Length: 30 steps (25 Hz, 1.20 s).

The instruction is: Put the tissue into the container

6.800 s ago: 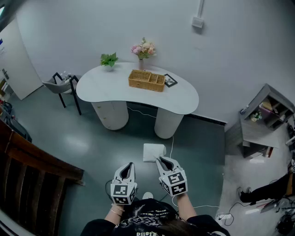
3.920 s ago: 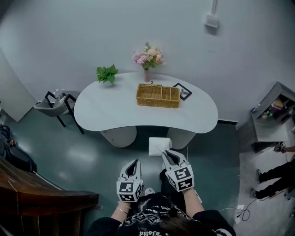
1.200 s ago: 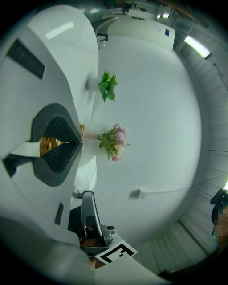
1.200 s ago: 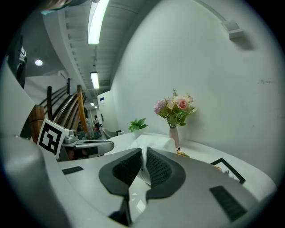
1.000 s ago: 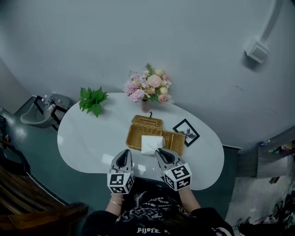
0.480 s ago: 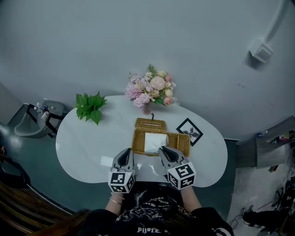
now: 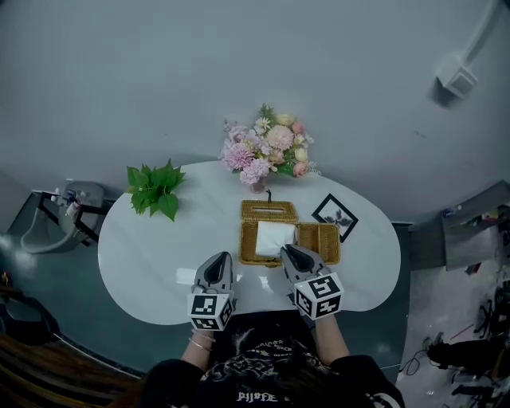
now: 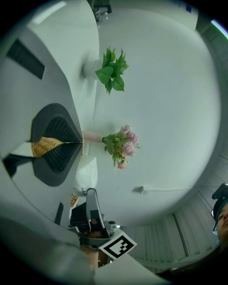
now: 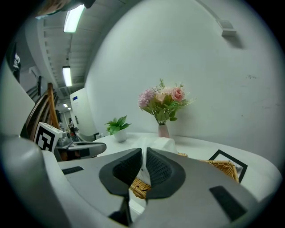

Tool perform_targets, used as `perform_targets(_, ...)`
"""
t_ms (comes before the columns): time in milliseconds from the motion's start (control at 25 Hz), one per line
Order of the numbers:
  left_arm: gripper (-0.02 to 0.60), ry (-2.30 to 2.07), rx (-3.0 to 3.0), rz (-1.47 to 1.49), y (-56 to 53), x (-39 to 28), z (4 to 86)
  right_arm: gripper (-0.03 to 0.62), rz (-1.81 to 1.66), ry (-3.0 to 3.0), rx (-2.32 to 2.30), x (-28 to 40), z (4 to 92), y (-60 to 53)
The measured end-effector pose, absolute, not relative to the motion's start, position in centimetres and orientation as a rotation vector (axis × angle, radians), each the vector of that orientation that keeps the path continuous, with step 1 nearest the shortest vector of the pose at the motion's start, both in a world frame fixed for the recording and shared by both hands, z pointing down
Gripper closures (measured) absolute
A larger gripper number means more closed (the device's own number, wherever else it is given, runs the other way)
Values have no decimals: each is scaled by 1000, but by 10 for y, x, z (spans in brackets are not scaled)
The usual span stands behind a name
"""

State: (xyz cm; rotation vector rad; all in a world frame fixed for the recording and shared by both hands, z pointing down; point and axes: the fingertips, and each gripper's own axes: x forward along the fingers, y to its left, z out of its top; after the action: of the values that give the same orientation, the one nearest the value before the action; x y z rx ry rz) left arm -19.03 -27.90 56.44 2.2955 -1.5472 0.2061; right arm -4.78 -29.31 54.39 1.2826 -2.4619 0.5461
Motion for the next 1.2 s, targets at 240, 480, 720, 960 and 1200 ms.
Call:
perform_targets(240, 557, -1527, 2296, 197, -280, -191, 565, 539, 559, -2424, 1265, -56, 553, -297)
perform_targets(480, 557, -1555, 2286, 192, -286, -188, 562, 540, 593, -2405, 1234, -55, 563, -303)
perform_targets(720, 557, -1584, 2250, 208, -294, -189, 565, 540, 635, -2399, 1199, -56, 571, -309)
perform_targets(960, 557, -1581, 2243, 212, -296, -179, 562, 540, 676, -2375, 1157, -54, 582, -309)
perform_targets(1200, 557, -1611, 2222, 222, -300, -181, 563, 542, 685, -2353, 1132, -54, 591, -313)
